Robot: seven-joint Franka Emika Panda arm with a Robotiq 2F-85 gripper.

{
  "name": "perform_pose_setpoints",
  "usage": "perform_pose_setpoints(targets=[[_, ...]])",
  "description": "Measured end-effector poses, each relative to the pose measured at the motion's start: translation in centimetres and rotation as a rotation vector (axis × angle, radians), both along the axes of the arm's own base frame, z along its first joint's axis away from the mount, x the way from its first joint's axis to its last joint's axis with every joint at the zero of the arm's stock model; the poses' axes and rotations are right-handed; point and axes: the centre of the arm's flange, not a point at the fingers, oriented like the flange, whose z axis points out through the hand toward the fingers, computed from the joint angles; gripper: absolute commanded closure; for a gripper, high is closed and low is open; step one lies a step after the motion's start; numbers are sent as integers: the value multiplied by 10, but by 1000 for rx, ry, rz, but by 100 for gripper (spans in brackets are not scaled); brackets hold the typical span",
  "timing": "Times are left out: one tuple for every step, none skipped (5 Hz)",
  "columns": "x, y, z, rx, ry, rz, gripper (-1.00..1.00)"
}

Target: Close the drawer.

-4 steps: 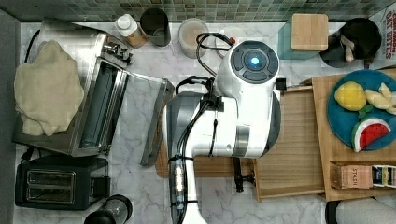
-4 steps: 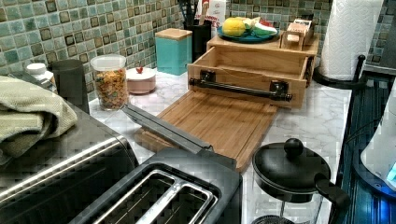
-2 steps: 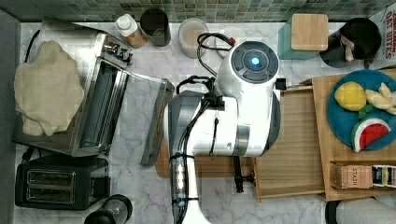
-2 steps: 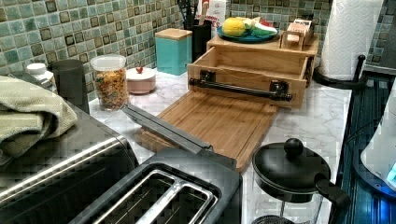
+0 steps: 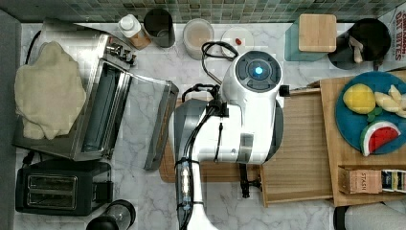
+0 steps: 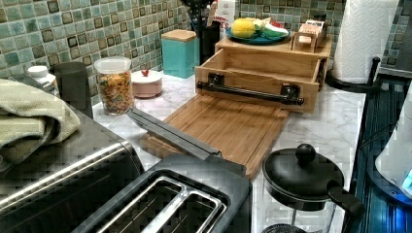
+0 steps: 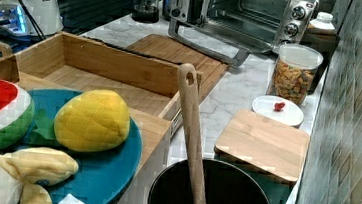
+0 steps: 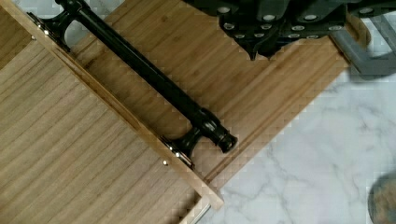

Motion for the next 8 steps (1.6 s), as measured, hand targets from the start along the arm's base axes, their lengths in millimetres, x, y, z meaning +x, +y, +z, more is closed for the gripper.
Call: perform_pose_setpoints(targets=[[-16, 5, -19, 18, 17, 131, 100], [-33, 19, -38, 82, 38, 335, 100], [-51, 33, -49, 119, 57, 523, 100], [-69, 40, -53, 123, 44, 594, 100], [-72, 50, -54, 61, -107, 621, 100], [-80, 64, -58, 36, -152, 673, 100], [-85, 66, -69, 23, -98, 715, 100], [-88, 62, -78, -25, -85, 756, 100]])
